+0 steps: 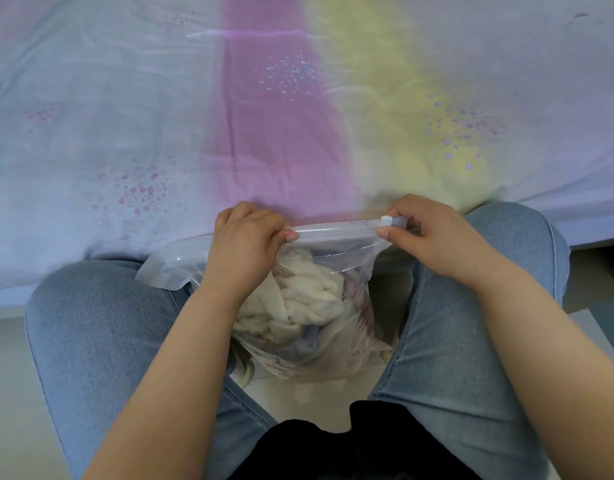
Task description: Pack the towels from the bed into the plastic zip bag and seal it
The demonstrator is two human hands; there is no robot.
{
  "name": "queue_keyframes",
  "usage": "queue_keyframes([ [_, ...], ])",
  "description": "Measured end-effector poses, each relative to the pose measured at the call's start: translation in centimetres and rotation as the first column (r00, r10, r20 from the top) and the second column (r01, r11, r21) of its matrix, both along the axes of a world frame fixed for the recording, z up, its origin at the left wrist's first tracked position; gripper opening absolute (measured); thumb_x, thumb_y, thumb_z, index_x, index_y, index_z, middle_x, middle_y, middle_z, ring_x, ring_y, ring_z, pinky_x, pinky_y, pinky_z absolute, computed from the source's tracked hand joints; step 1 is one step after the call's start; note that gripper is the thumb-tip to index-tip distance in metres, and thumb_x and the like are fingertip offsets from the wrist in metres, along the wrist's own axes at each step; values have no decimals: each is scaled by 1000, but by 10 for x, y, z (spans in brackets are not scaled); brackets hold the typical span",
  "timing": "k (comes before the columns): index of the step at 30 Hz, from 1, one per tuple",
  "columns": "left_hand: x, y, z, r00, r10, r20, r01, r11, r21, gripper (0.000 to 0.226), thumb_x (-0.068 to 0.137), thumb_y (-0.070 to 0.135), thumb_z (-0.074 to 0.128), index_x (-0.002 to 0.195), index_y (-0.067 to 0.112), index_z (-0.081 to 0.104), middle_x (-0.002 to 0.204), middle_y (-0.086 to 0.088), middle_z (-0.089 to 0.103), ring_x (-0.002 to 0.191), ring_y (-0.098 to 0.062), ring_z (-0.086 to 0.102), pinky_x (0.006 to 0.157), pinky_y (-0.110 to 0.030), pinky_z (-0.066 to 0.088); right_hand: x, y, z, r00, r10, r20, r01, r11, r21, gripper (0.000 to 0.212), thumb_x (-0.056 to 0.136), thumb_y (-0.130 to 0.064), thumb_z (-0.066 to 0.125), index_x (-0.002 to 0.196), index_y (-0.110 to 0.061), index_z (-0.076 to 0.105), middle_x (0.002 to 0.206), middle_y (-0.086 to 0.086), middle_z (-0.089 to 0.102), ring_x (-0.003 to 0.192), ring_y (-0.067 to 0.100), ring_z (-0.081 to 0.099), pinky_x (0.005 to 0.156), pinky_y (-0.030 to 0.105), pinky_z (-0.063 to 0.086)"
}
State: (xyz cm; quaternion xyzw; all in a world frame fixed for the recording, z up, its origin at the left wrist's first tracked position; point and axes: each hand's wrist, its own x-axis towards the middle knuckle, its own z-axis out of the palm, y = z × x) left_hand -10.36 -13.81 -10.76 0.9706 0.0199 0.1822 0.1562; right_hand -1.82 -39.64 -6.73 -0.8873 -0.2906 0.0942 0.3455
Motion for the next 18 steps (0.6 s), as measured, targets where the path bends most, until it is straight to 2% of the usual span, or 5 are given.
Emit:
queue_keyframes([
  [4, -2, 0, 0, 1000, 3, -6, -3, 1000, -30, 37, 87, 48, 40, 72, 22, 62, 70, 12, 59, 84, -18, 47, 81, -24, 21, 0, -1, -3, 1000, -7, -26, 8, 999, 46, 16, 90, -28, 61, 89, -12, 59, 88, 4, 60, 81, 27, 62, 76, 44, 53],
  [8, -2, -1, -1, 1000, 2, -8, -2, 999, -45, 36, 87, 49, 40, 73, 23, 62, 71, 15, 57, 84, -15, 44, 81, -24, 20, 0, -4, -5, 997, -41, -71, 47, 995, 84, 15, 89, -25, 63, 91, -11, 60, 87, 7, 64, 83, 28, 66, 75, 36, 51],
  [11, -3, 2, -2, 1000, 8, -23, -10, 996, -90, 36, 87, 49, 41, 72, 22, 62, 70, 15, 56, 83, -12, 40, 81, -26, 24, 2, -9, -10, 985, -71, -154, 93, 986, 136, 13, 88, -29, 64, 92, -16, 61, 85, 20, 68, 79, 32, 68, 77, 40, 52],
  [14, -4, 8, -1, 998, -7, -64, -3, 988, -154, 26, 87, 41, 51, 67, 25, 55, 66, 15, 53, 81, -15, 43, 81, -33, 33, 4, -10, -12, 983, -20, -181, 38, 995, 96, 14, 89, -33, 63, 89, -19, 62, 85, 31, 63, 68, 22, 54, 67, 31, 41],
  [18, -3, 7, 0, 997, -38, -69, 25, 983, -182, 24, 90, 35, 58, 67, 27, 54, 64, 20, 51, 80, -13, 43, 79, -31, 31, 2, -5, -12, 978, -82, -194, 121, 972, 202, 5, 89, -21, 64, 87, -17, 66, 85, 16, 69, 73, 11, 55, 69, 22, 44],
])
